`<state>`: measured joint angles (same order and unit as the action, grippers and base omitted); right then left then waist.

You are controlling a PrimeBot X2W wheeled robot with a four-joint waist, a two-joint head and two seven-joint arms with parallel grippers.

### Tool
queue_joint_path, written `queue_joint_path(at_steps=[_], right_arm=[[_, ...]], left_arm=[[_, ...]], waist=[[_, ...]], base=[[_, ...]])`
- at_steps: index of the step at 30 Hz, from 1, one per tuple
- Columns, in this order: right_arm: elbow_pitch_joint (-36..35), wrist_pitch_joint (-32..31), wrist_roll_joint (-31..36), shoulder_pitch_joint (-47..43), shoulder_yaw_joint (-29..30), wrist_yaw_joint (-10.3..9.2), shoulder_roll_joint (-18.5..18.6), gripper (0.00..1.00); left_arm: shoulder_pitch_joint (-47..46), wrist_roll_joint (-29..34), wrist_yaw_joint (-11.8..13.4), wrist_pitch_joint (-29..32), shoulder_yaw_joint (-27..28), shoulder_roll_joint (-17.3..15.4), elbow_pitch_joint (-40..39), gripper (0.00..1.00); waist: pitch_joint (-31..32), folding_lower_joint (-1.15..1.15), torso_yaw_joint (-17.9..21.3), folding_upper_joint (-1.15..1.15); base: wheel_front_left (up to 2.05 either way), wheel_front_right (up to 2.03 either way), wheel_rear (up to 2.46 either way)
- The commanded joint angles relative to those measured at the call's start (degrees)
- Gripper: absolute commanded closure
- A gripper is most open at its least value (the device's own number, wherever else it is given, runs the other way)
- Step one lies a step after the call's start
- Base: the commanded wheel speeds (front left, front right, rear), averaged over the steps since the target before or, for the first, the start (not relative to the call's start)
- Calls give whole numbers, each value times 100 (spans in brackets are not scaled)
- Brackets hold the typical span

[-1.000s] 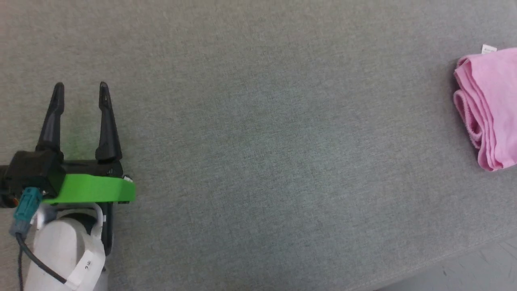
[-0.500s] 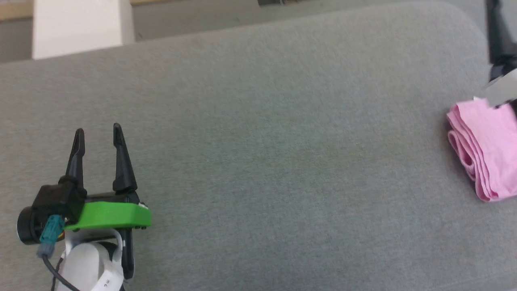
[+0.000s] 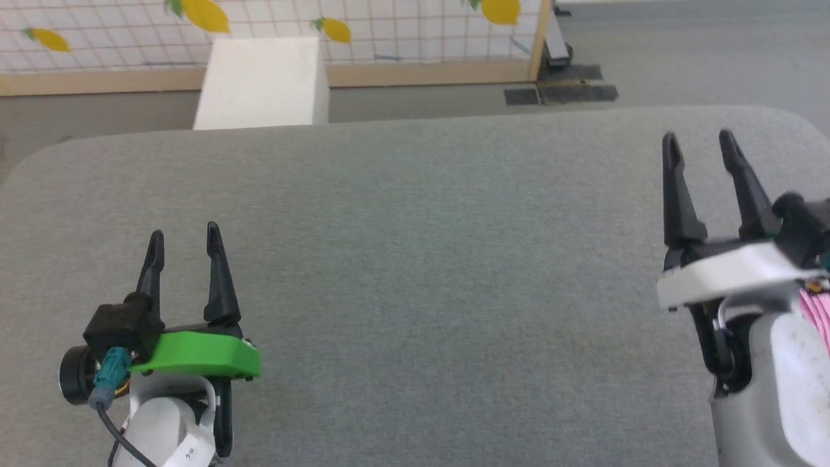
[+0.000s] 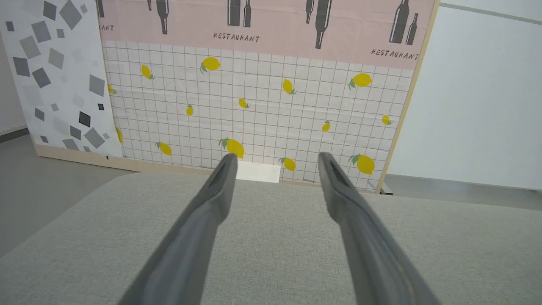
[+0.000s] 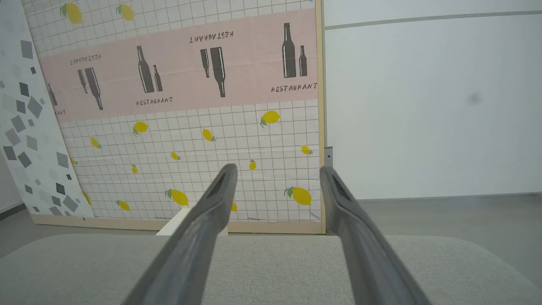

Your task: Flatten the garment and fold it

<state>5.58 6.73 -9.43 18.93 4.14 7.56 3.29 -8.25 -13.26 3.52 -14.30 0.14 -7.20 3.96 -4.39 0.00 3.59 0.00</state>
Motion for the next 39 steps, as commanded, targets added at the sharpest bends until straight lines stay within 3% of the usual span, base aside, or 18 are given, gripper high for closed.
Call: queue_joint_path(at_steps=[1,14,39], right_arm=[[37,108,54,-157,63,-8,-22,0],[465,717,-110,-1036,46,-8,-40,0],[904,511,-167,-1482,-270,-8,-41,0]], left_arm=[[-25,-40,-30,-39,-18,-17,68,0],[-26,-8,-153,-48,-325,34,711,0],[-75,182,-77,-69,-503,119,1280,0]], waist=[[245,0,-250,0],[334,0,-333,0],[427,0,-417,0]], base=[[0,0,0],[0,0,0],[0,0,0]])
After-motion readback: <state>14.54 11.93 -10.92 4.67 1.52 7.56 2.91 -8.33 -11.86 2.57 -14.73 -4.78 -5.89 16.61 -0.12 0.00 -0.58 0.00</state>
